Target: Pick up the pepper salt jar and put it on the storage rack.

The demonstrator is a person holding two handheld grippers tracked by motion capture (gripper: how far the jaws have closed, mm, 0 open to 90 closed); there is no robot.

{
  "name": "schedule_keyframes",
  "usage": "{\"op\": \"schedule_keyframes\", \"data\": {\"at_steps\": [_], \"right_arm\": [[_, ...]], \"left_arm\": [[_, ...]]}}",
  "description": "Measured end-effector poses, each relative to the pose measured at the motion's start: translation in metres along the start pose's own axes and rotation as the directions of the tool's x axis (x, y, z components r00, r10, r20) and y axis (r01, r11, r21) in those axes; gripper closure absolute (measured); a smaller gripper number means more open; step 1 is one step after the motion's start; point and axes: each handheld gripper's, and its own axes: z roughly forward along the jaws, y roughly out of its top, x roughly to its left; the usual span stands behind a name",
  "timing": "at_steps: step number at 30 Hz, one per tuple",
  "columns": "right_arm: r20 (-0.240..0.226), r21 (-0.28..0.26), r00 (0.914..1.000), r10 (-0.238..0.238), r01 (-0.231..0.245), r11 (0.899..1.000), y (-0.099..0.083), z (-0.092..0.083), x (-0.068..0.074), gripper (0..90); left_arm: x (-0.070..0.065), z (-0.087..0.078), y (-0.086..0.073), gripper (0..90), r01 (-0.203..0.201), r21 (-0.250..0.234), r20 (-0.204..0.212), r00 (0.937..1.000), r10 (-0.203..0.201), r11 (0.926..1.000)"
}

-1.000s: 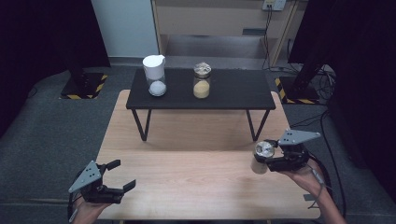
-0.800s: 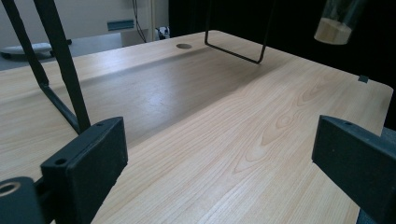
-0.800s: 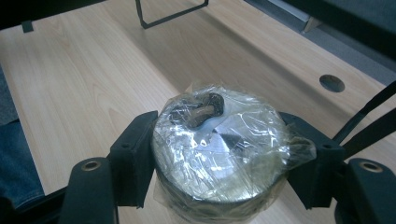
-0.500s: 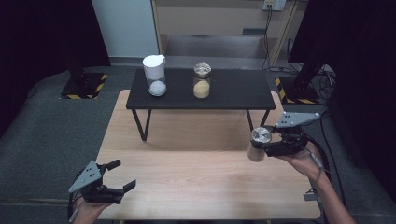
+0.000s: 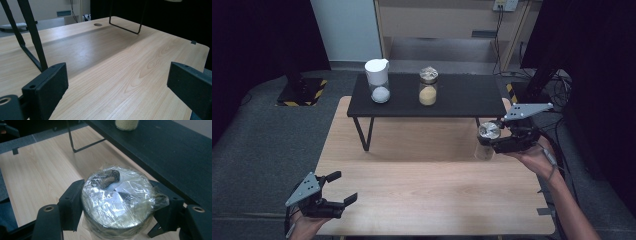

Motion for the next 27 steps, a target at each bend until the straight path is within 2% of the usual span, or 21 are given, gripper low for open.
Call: {"op": "schedule_keyframes", "data": {"at_steps": [27], "right_arm": [[0.027, -0.023, 0.9996, -0.001, 0.001, 1.000, 0.061, 0.006, -0.015, 34.1]], "left_arm": [[0.000, 0.000, 0.000, 2.6, 0.001, 0.000, 0.003, 1.0000, -0.001, 1.0000]]}}
